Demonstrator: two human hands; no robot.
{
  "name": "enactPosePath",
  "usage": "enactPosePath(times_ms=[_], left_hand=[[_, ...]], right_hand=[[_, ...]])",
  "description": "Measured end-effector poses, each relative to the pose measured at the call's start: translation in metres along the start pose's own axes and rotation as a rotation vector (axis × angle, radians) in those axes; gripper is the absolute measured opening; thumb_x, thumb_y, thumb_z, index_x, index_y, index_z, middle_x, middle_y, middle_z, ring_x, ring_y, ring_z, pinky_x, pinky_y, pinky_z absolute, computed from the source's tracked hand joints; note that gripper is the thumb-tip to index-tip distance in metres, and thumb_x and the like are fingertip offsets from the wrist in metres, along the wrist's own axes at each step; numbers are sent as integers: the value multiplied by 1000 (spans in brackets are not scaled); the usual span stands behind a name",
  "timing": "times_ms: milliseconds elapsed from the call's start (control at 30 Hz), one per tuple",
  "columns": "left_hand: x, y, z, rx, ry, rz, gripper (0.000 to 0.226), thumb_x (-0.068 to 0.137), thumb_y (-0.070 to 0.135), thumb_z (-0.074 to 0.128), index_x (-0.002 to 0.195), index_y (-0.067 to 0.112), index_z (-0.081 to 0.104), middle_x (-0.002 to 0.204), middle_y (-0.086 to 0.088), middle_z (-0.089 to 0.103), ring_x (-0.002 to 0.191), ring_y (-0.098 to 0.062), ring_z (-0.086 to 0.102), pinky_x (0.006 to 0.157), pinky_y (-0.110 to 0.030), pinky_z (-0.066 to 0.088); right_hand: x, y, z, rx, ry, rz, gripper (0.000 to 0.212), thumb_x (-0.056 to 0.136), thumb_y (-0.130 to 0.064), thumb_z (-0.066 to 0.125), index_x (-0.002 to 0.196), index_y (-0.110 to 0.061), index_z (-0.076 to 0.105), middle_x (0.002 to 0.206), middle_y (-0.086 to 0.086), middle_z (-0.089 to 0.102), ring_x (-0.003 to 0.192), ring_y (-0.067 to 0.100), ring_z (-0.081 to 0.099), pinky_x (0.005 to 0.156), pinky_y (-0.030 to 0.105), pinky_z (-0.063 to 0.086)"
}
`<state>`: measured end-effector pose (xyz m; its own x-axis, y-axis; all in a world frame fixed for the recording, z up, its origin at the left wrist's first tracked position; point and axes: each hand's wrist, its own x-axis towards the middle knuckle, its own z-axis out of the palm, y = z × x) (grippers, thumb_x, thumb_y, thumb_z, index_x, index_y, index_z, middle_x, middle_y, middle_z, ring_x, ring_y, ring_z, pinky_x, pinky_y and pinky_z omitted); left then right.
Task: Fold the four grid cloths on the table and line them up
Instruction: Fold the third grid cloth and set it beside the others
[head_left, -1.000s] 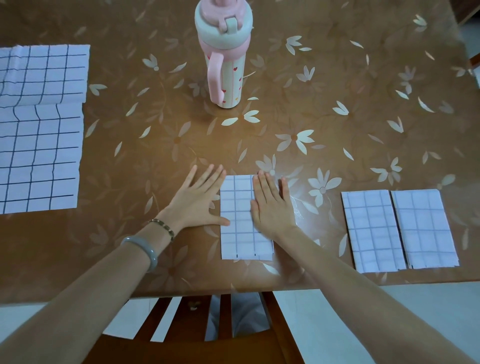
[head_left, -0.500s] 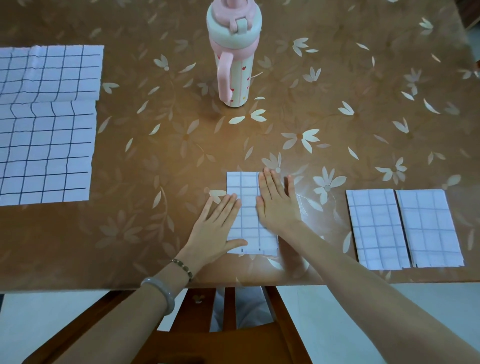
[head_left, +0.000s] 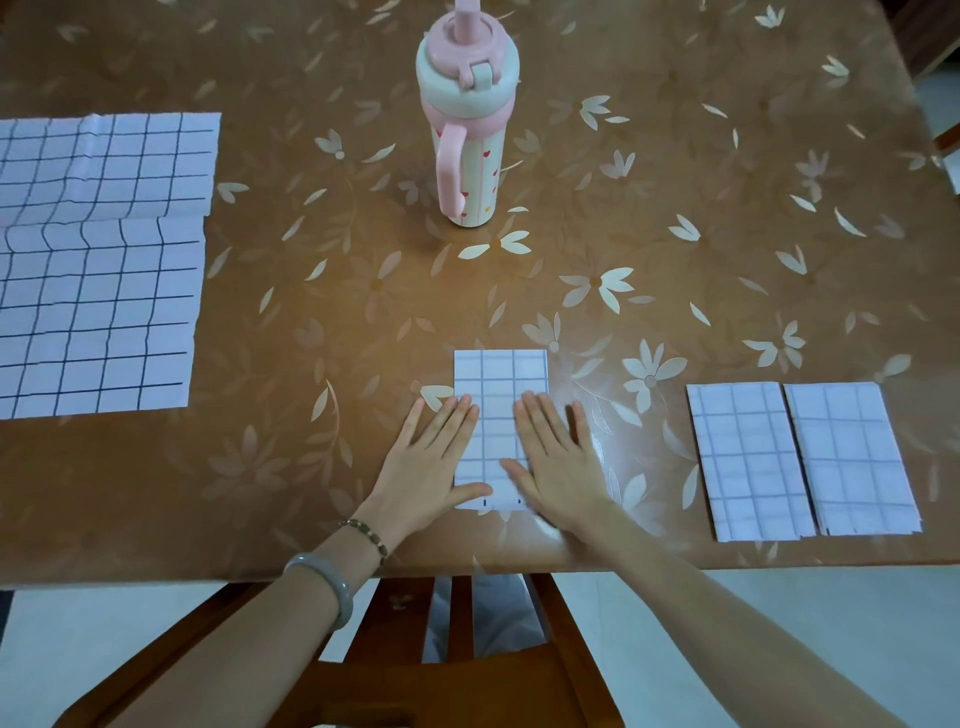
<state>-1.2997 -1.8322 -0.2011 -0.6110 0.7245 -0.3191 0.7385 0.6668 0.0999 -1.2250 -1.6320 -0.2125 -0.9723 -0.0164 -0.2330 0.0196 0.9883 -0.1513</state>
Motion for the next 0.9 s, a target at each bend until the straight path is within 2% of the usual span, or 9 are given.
enactPosePath(times_ms=[100, 200, 233, 300, 400, 500, 633, 800, 900], left_hand=[[0, 0, 0, -13, -27, -4, 95, 87, 75, 17, 151, 5, 19, 159, -11, 18, 147, -23, 12, 116, -51, 10], [2, 3, -9, -112, 20, -6, 93, 86, 73, 19, 152, 7, 21, 160, -8, 16, 149, -21, 8, 118, -46, 0], [5, 4, -15, -200, 53, -38, 90, 87, 71, 22, 150, 8, 26, 159, -6, 19, 148, -22, 12, 119, -43, 1], [19, 7, -31, -373, 177, -115, 73, 90, 61, 38, 141, 8, 43, 151, -7, 35, 141, -25, 27, 117, -41, 15], [53, 6, -53, -399, 298, -145, 57, 92, 39, 57, 137, 6, 44, 143, -11, 41, 135, -28, 34, 112, -39, 26], [89, 0, -69, -332, 233, -101, 61, 91, 36, 60, 140, 6, 40, 144, -11, 37, 135, -30, 32, 111, -37, 25], [116, -12, -76, -216, 44, -70, 68, 87, 41, 64, 141, 9, 37, 141, -8, 35, 128, -29, 37, 103, -40, 38], [123, -15, -79, -293, -28, -98, 58, 83, 39, 70, 127, 10, 46, 124, -7, 44, 109, -26, 48, 90, -40, 46], [124, -13, -87, -319, -75, -149, 49, 82, 38, 72, 115, 10, 49, 108, -8, 53, 94, -26, 53, 76, -35, 44]], right_hand=[[-12, 15, -1, -28, 13, 52, 69, 98, -53, 13, 148, -7, 20, 155, 11, 23, 145, 24, 11, 116, 51, 5], [-16, 13, -9, 7, 117, 144, 69, 92, -50, 30, 143, -4, 35, 149, 17, 35, 140, 30, 22, 113, 51, 11], [-15, 10, -14, 36, 172, 164, 67, 88, -47, 35, 138, -4, 43, 143, 18, 42, 134, 33, 32, 110, 50, 18], [-14, 1, -21, 123, 284, 183, 55, 80, -40, 44, 123, -9, 55, 124, 15, 54, 113, 34, 50, 97, 46, 36], [-12, -7, -22, 193, 329, 189, 40, 71, -31, 58, 105, -13, 64, 100, 9, 58, 85, 31, 57, 76, 39, 46], [-13, -9, -16, 230, 263, 226, 39, 63, -22, 71, 100, -12, 64, 92, 9, 57, 76, 31, 56, 69, 39, 46], [-14, -9, -17, 238, 247, 263, 41, 60, -21, 76, 98, -13, 64, 88, 9, 56, 74, 30, 55, 65, 38, 47], [-12, -7, -19, 274, 197, 287, 39, 62, -24, 74, 99, -15, 65, 91, 9, 55, 78, 30, 53, 69, 39, 45], [-11, -7, -21, 313, 175, 301, 38, 61, -24, 73, 97, -16, 65, 92, 9, 54, 79, 30, 52, 70, 40, 47]])
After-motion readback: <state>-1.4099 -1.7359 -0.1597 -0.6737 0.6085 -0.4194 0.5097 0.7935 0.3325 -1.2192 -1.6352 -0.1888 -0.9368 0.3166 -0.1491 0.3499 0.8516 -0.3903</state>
